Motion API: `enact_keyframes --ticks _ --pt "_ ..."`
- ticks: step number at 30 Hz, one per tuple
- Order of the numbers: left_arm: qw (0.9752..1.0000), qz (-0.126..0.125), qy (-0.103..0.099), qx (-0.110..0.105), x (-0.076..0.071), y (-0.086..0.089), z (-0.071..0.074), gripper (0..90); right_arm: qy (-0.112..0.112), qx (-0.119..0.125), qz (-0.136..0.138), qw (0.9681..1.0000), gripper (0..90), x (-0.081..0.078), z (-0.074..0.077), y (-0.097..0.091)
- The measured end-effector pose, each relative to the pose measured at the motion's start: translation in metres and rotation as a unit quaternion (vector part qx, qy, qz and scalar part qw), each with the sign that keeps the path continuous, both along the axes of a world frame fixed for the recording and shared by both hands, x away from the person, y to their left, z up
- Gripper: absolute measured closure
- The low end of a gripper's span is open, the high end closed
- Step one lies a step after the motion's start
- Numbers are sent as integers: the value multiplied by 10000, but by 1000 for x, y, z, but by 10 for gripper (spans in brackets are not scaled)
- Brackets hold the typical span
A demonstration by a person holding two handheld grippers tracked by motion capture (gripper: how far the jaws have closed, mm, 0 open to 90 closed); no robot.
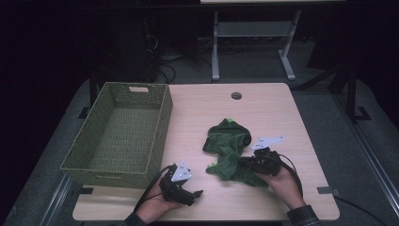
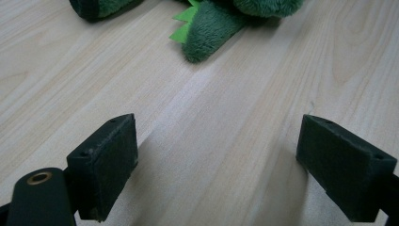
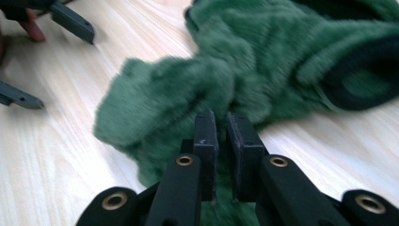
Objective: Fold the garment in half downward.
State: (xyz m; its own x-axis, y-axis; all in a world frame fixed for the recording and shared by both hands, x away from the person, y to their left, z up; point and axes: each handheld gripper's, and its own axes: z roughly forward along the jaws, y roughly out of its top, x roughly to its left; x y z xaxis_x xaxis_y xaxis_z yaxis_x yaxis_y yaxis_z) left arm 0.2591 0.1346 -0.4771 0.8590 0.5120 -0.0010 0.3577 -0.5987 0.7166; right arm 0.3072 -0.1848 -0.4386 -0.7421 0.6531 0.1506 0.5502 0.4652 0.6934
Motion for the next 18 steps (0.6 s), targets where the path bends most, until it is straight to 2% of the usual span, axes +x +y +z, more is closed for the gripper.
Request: enact_keyframes --ticks 4,7,9,13,16,18 --pt "10000 3 -5 0 0 0 0 124 -155 216 -64 9996 883 -2 10 -6" --pt "10000 17 3 -20 0 0 0 124 -337 415 57 9986 897 -1 20 -2" --pt "10000 12 4 -9 0 0 0 124 -321 498 133 9982 898 1 21 5" --pt "10000 7 9 3 0 0 0 124 -212 282 219 9991 898 11 9 18" --pt "10000 11 16 -2 0 0 0 124 12 -14 241 9997 898 16 -4 24" --pt "10000 10 15 -2 0 0 0 124 133 -112 246 9995 898 18 -11 27"
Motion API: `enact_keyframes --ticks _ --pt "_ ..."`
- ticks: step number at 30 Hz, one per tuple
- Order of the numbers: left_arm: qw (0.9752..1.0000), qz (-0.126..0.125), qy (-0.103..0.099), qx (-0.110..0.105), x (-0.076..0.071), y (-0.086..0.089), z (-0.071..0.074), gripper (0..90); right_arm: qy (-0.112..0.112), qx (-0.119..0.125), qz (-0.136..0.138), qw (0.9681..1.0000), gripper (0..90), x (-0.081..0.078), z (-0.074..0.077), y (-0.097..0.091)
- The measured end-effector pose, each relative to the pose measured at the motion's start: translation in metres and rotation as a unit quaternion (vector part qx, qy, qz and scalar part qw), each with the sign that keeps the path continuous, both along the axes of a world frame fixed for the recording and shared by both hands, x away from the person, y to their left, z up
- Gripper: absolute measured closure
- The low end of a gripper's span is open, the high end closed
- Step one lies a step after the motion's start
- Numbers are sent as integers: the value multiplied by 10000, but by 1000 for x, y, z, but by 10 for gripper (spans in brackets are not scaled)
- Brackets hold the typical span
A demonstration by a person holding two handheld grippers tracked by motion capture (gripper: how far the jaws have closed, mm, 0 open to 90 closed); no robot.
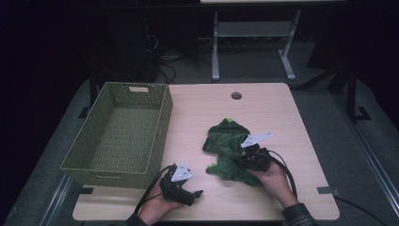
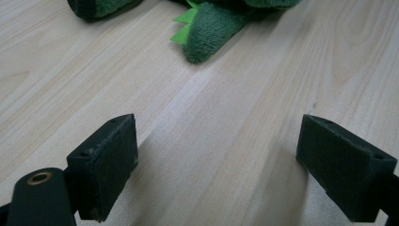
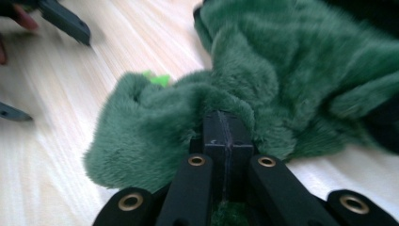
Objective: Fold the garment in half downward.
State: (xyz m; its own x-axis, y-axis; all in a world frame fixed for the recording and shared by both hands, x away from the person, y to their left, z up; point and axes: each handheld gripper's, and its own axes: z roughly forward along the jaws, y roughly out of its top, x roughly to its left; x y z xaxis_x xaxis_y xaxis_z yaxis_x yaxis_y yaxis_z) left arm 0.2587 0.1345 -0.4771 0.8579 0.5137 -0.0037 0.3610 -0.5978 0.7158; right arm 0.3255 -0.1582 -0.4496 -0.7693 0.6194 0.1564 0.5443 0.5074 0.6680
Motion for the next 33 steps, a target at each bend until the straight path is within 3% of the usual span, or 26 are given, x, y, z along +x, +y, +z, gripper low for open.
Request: enact_keyframes --ticks 4,7,12,16,23,27,33 --pt "10000 -1 0 0 0 0 0 124 210 -123 73 9997 899 4 -14 5" --pt "10000 -1 0 1 0 0 0 124 378 -89 91 9992 899 5 -14 3" --pt "10000 -1 1 1 0 0 0 124 295 -126 53 9995 897 3 -14 3" --pt "10000 1 1 -3 0 0 0 124 83 -48 61 9999 820 1 -4 -1" --pt "10000 7 -8 -11 0 0 0 124 -98 225 -167 9996 765 -5 17 -28" --pt "10000 8 -6 -12 0 0 0 124 -113 167 -318 9993 728 -15 22 -49" --pt "10000 5 1 -18 0 0 0 124 -123 306 -499 9982 705 -38 16 -86"
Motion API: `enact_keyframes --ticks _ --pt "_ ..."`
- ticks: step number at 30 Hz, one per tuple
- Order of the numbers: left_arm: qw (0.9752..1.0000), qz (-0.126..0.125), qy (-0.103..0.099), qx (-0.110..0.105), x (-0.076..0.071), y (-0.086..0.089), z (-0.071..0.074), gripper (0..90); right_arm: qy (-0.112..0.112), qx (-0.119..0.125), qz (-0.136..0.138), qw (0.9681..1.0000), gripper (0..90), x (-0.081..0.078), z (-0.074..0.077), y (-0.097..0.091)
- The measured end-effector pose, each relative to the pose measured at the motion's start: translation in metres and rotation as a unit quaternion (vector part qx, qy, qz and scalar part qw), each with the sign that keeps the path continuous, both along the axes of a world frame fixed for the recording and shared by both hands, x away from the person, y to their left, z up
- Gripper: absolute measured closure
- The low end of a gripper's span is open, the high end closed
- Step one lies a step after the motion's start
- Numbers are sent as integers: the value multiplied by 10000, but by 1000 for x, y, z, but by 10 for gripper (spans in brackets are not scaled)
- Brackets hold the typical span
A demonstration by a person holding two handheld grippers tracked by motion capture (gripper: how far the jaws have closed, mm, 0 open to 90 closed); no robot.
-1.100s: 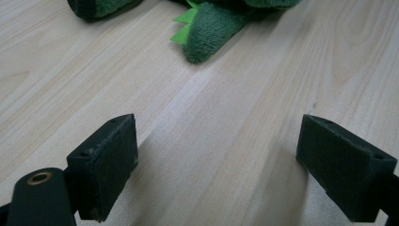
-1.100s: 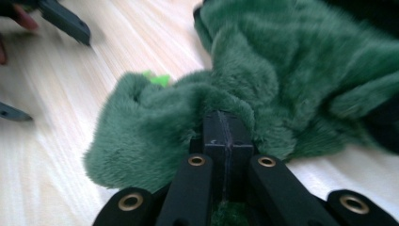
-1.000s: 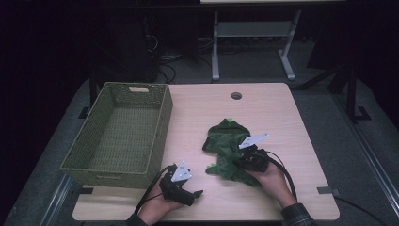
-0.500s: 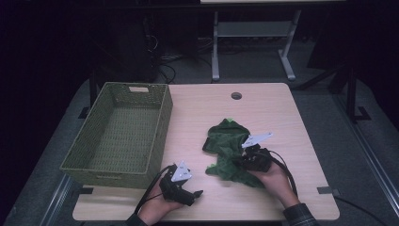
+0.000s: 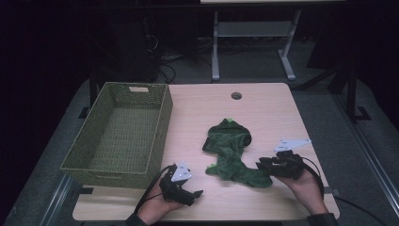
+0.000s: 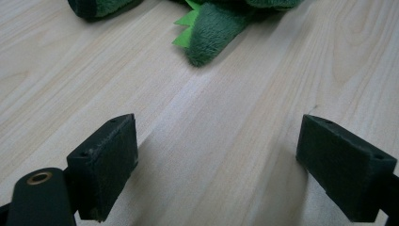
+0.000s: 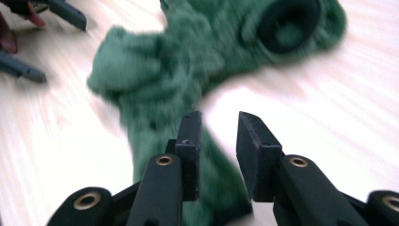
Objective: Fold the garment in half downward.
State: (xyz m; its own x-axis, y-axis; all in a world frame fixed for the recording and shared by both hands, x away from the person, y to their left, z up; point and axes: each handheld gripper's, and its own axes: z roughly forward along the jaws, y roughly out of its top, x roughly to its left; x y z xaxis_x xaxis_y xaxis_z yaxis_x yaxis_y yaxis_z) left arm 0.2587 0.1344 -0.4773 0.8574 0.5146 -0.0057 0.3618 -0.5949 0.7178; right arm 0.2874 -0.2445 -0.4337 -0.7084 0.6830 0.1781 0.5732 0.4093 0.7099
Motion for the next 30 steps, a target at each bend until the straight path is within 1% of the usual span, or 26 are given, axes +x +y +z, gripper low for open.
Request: enact_keyframes --ticks 1,2,4,6,9,12,13,14,15,17,18,19,20,22,24,25,27,30 --pt "10000 -2 -2 2 0 0 0 124 30 6 -55 10000 704 -5 -2 -6" --pt "10000 -3 -1 1 0 0 0 123 4 6 -76 10000 701 -9 -4 -13" --pt "10000 -6 1 6 0 0 0 123 45 79 -155 9998 694 -19 -6 -24" --pt "10000 -5 4 10 0 0 0 123 74 126 -158 9998 692 -27 -10 -34" --pt "10000 -5 5 15 0 0 0 124 141 120 -94 9998 687 -39 -16 -38" --pt "10000 -6 4 15 0 0 0 123 252 76 20 9997 683 -46 -23 -35" --pt "10000 -7 5 16 0 0 0 123 287 44 38 9996 676 -47 -25 -33" --pt "10000 -5 4 14 0 0 0 123 386 16 20 9993 673 -47 -27 -31" --pt "10000 -6 4 15 0 0 0 123 370 0 41 9993 671 -45 -28 -31" --pt "10000 -6 4 14 0 0 0 123 441 77 62 9990 674 -43 -30 -29" --pt "10000 -4 5 12 0 0 0 123 484 57 74 9988 703 -42 -31 -28" --pt "10000 -6 5 16 0 0 0 123 516 45 99 9986 767 -41 -33 -27" --pt "10000 -5 5 13 0 0 0 123 503 -5 134 9986 805 -41 -33 -26" --pt "10000 -6 5 14 0 0 0 123 500 -17 69 9987 835 -41 -31 -26" --pt "10000 -6 4 14 0 0 0 123 398 -4 35 9992 838 -41 -28 -29" --pt "10000 -6 5 14 0 0 0 123 386 -4 -10 9993 838 -41 -26 -31" --pt "10000 -7 5 11 0 0 0 123 264 14 -34 9996 837 -41 -23 -36" --pt "10000 -14 3 0 0 0 0 123 161 59 -25 9999 836 -41 -18 -37"
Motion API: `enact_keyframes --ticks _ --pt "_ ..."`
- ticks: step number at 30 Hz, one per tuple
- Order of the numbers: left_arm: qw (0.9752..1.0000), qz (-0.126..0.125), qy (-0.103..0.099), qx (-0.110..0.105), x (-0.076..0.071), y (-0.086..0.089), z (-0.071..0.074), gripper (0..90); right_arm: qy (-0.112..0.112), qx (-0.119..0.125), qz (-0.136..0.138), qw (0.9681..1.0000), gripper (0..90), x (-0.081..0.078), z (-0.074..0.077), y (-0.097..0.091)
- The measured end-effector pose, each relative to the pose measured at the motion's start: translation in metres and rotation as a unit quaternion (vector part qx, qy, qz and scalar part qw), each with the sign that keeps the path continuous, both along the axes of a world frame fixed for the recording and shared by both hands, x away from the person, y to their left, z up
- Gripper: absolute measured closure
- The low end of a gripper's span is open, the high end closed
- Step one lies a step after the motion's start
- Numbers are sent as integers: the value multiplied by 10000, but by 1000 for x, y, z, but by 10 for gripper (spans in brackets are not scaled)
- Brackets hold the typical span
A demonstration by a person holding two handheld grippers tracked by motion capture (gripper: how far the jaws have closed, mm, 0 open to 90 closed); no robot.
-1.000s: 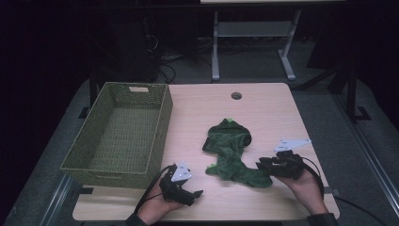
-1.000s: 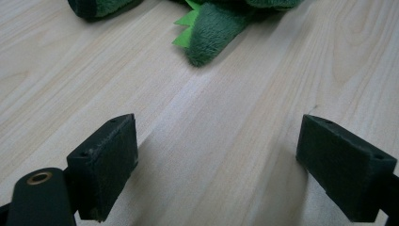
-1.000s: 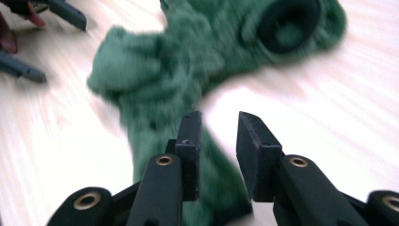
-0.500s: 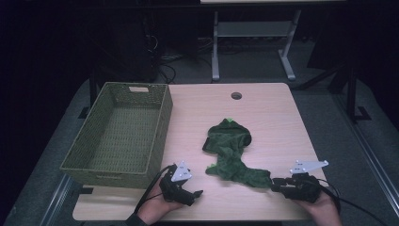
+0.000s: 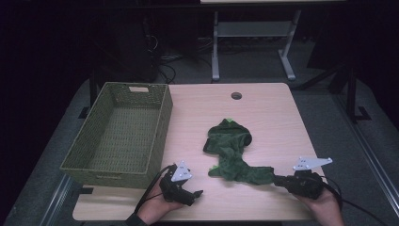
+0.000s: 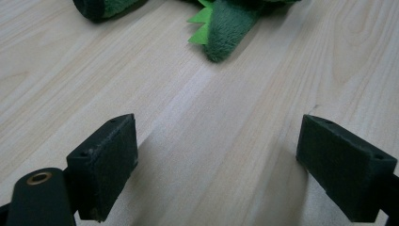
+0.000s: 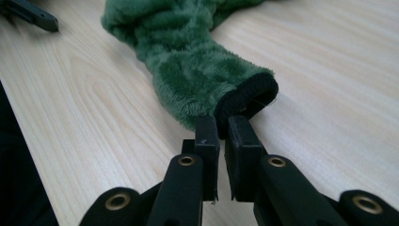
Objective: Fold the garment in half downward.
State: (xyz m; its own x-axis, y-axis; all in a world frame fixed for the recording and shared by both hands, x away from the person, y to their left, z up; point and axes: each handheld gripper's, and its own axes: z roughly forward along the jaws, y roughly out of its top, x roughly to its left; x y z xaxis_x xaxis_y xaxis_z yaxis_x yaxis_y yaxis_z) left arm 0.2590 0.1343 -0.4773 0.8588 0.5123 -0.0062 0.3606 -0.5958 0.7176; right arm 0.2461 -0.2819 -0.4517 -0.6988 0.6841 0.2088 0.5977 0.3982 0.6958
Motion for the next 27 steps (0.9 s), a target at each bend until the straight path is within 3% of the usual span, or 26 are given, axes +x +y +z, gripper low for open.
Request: enact_keyframes --ticks 6,11,22,27 --pt "10000 -9 -2 0 0 0 0 123 -431 138 182 9988 838 7 16 9" --pt "10000 -14 -3 -3 0 0 0 123 -595 393 472 9963 839 11 25 21" --pt "10000 -3 0 -16 0 0 0 123 -825 555 1058 9894 839 25 37 54" --pt "10000 -17 -17 10 1 0 0 123 -822 471 1344 9864 838 37 41 76"
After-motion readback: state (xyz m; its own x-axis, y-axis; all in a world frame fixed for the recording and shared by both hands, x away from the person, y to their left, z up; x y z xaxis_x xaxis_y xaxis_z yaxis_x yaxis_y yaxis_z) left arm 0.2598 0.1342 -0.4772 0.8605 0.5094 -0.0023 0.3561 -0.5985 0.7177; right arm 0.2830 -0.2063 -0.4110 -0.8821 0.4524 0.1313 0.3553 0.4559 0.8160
